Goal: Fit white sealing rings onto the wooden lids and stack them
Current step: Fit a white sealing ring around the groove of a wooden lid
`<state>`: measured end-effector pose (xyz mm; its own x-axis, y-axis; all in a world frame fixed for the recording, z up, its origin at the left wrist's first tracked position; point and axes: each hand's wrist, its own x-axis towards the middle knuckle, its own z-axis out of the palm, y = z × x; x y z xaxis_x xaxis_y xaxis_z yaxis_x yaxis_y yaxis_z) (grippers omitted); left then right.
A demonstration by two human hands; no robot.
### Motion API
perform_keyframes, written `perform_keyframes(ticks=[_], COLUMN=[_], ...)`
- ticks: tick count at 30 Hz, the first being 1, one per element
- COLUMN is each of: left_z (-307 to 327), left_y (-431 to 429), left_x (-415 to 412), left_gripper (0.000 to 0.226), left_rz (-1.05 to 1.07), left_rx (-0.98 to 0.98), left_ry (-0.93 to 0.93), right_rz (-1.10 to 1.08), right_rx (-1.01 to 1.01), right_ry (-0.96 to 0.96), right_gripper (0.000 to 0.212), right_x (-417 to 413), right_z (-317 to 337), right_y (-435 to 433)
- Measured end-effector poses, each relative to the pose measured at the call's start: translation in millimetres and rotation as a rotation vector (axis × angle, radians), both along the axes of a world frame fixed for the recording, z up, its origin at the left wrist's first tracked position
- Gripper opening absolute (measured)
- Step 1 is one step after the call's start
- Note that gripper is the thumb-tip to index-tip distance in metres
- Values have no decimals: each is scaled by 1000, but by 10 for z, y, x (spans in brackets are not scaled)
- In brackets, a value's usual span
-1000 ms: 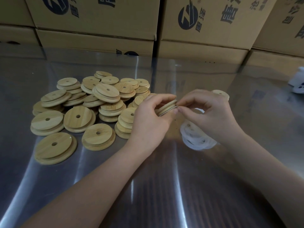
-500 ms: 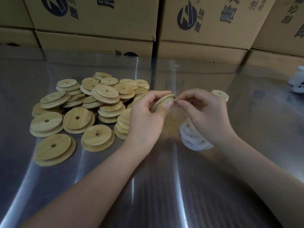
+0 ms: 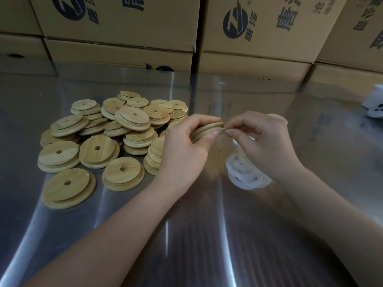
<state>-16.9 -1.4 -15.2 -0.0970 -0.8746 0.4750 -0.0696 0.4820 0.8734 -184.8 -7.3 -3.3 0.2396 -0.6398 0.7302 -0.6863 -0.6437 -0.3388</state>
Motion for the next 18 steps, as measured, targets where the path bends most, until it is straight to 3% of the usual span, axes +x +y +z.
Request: perform_keyframes(ticks=[6, 12, 18], left_z=[-10, -5, -7], left_y=[23, 10, 23], left_x=[-7, 1, -31], left_gripper=[24, 21, 15], left_rz=[-27, -4, -61], left_rx=[14, 170, 280], left_ry=[38, 142, 280], right_rz=[95, 79, 23], right_rx=[126, 79, 88], right_ry=[-182, -156, -303], right_gripper=[9, 6, 13], right_x=[-8, 91, 172], right_z=[13, -61, -134], right_y=[17, 37, 35])
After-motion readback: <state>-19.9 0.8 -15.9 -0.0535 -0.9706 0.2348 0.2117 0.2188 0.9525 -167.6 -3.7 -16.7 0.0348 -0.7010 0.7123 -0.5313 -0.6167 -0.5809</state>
